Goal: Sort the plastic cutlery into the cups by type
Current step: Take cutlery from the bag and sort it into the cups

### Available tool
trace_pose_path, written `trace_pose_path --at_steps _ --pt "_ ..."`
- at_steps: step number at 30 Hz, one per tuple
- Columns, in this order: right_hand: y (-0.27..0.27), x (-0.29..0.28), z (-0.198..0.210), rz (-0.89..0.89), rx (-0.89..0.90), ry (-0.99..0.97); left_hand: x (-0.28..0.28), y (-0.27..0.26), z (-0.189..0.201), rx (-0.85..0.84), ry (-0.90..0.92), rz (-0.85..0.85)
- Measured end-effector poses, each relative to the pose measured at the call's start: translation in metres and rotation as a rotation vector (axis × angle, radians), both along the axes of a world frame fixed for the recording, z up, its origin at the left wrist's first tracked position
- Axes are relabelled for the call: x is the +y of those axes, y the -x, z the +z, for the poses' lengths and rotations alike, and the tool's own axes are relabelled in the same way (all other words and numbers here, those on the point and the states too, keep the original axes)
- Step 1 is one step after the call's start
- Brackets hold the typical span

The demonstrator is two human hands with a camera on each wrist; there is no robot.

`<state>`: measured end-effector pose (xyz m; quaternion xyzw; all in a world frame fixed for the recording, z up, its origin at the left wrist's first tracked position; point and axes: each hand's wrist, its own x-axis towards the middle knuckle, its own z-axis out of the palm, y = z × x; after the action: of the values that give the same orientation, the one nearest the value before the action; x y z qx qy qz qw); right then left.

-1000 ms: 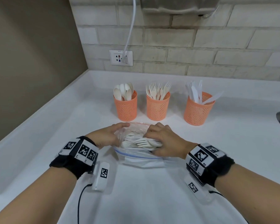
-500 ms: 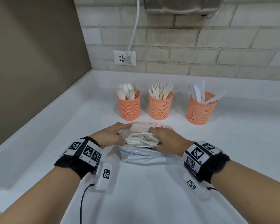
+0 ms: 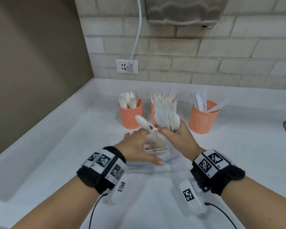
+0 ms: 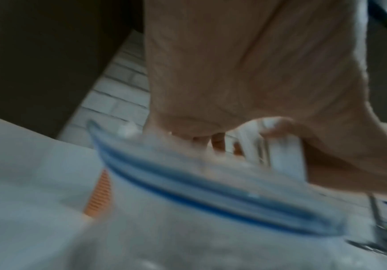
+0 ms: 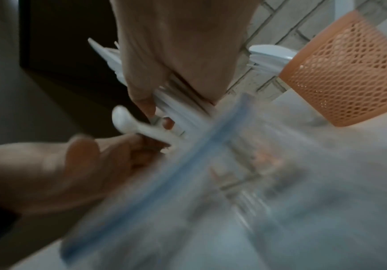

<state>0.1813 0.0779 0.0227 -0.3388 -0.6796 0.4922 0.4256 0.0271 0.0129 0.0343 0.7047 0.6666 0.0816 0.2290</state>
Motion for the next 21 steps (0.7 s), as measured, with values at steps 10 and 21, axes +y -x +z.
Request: trace_pose_path --at_steps 10,21 --pt "-0.007 0.010 0.017 0.001 0.052 0.129 0.024 -0.025 -0.025 0.024 0.125 0.048" --pt "0.005 0.011 0.039 0.167 0.216 0.281 0.033 -0.028 0.013 -0.768 -0.108 -0.010"
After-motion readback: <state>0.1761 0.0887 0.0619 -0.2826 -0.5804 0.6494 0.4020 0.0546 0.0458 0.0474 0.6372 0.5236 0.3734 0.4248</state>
